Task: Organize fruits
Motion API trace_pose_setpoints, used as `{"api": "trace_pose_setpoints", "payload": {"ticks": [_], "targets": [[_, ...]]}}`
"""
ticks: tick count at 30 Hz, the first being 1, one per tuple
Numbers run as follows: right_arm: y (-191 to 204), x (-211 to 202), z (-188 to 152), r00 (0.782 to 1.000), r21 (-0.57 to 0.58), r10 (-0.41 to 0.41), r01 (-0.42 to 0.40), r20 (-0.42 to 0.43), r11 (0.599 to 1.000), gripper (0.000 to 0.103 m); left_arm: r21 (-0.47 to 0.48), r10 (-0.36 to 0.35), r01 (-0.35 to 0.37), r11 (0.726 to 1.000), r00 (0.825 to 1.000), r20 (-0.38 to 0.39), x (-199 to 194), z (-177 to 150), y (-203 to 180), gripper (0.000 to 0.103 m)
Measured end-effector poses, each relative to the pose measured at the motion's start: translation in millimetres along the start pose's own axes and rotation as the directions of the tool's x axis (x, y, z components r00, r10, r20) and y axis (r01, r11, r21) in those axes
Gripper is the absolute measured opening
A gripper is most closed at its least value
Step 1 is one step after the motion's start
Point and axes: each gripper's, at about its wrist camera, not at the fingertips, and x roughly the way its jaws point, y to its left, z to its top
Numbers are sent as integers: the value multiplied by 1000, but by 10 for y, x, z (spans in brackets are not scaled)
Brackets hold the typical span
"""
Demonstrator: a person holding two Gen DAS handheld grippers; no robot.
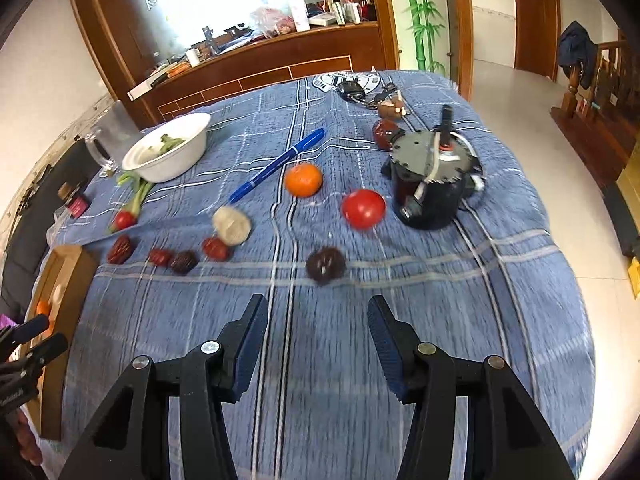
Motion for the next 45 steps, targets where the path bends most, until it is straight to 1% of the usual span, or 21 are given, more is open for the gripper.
{"api": "trace_pose_setpoints", "payload": {"ticks": [3,5,7,8,9,10,12,14,21,24,25,26,27,28,30,31,32,34,35,36,45], "targets": [[-17,216,75,1000,-6,-10,10,-18,1000,55,6,-5,5,1000,1000,-10,110,116,17,68],[-33,326,107,1000,-4,-1,1,-30,1000,55,4,-13,13,1000,1000,-20,192,180,34,68],[-40,352,142,1000,-5,5,-5,-13,1000,53,5,-25,25,1000,999,-33,274,240,38,68],[-40,370,162,1000,-7,10,-10,-11,1000,43,8,-34,35,999,998,-43,322,278,38,69],[-37,392,179,1000,-14,5,-5,-13,1000,30,9,-40,40,999,998,-47,358,313,37,69],[-25,406,190,1000,-28,-14,14,-12,1000,27,5,-46,46,999,998,-46,394,357,44,69],[-10,406,191,1000,-44,-24,24,-2,999,26,-14,-57,56,998,997,-43,448,431,64,69],[-34,388,172,1000,-36,-22,22,7,999,26,-33,-66,65,997,997,-42,528,526,87,69],[-60,367,129,1000,-26,20,-20,4,999,26,-47,-39,36,998,998,-58,860,778,83,69],[-76,375,143,999,-21,36,-36,2,999,26,-40,-33,30,999,997,-75,994,799,69,68],[-78,376,145,999,-21,39,-39,2,999,26,-46,-36,32,998,995,-90,1056,788,78,67],[-81,376,146,999,-22,40,-40,3,999,26,-57,-47,41,998,994,-103,1098,770,95,61],[-79,377,146,999,-25,39,-39,4,999,26,-60,-43,37,997,994,-99,1111,748,104,60],[-76,378,146,999,-26,38,-38,5,999,26,-51,-38,34,998,996,-79,1093,731,94,56],[-72,370,137,999,-31,38,-38,10,999,26,-42,-25,22,999,998,-63,1078,704,78,48],[-70,370,130,999,-35,36,-36,11,999,26,-39,-20,18,999,998,-56,1070,697,77,35],[-60,370,125,999,-40,33,-33,11,999,26,-40,-33,30,999,998,-62,1076,692,85,29],[-37,361,107,1000,-49,26,-25,14,998,26,-64,-49,45,997,997,-61,1062,677,121,28],[-24,355,98,1000,-50,24,-23,12,998,26,-70,-53,49,996,997,-63,1059,670,124,24],[-18,343,87,1000,-50,24,-23,9,998,26,-71,-59,54,996,996,-64,1045,657,122,24],[48,28,-99,1000,-61,12,-10,19,998,26,-3,-105,105,994,993,-61,781,339,-50,24]]}}
